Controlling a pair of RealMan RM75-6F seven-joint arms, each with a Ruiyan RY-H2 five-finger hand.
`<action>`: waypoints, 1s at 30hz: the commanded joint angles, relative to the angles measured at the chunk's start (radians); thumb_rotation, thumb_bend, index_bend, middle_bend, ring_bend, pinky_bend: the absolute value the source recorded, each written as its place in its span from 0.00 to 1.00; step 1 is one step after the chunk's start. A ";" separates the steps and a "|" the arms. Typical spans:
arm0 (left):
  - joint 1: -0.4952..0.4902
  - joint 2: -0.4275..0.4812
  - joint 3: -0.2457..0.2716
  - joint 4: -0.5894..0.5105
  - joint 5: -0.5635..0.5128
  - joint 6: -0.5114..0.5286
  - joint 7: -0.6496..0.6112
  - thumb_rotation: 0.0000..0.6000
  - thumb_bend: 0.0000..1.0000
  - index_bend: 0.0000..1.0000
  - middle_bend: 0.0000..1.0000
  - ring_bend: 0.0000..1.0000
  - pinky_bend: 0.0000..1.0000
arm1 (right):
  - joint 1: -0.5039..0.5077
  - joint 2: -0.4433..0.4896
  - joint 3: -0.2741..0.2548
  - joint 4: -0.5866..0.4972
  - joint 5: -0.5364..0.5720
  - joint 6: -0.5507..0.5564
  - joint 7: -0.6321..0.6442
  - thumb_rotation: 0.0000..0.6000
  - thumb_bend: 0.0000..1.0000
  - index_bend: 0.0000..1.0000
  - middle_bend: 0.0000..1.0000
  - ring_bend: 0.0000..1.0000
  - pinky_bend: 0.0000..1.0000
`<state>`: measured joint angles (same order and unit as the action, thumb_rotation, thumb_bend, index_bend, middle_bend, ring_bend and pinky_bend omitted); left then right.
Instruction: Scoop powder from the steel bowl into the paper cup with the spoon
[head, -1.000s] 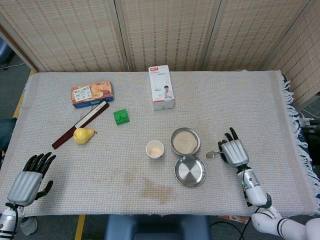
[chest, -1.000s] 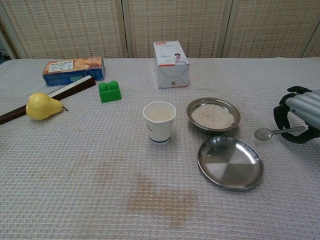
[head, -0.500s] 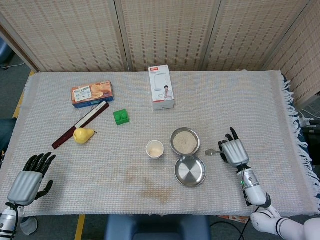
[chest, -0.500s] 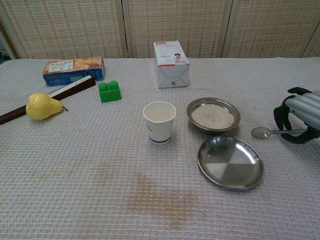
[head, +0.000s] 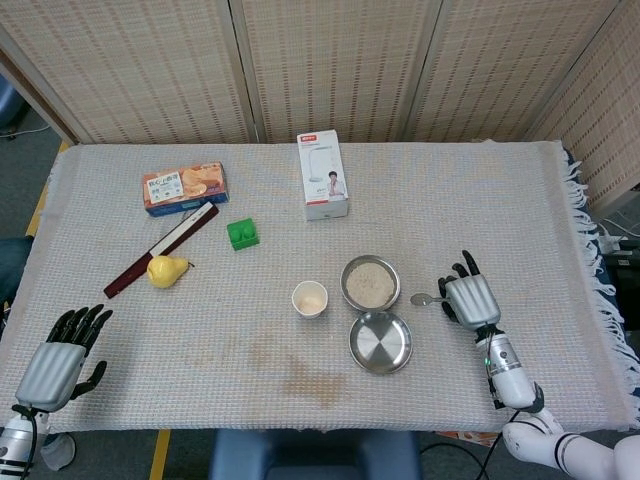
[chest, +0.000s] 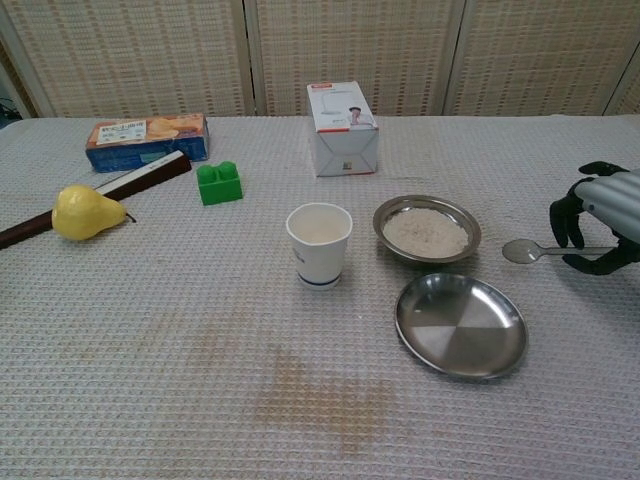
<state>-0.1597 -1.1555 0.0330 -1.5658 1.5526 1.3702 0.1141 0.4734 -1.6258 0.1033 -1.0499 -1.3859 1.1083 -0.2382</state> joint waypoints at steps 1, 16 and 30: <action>0.000 -0.001 0.001 0.000 0.001 0.000 0.000 1.00 0.42 0.00 0.00 0.00 0.07 | 0.014 0.030 0.020 -0.044 0.002 0.008 -0.020 1.00 0.34 0.93 0.58 0.21 0.02; -0.010 -0.002 0.001 0.002 0.004 -0.014 -0.007 1.00 0.42 0.00 0.00 0.00 0.07 | 0.182 0.081 0.127 -0.221 0.099 -0.103 -0.340 1.00 0.34 0.93 0.58 0.21 0.02; -0.017 -0.004 0.002 0.007 0.000 -0.026 -0.015 1.00 0.42 0.00 0.00 0.00 0.07 | 0.290 0.035 0.074 -0.204 0.168 -0.173 -0.682 1.00 0.35 0.93 0.58 0.22 0.02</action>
<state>-0.1761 -1.1592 0.0351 -1.5593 1.5523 1.3443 0.0984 0.7428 -1.5804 0.1957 -1.2615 -1.2315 0.9491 -0.8716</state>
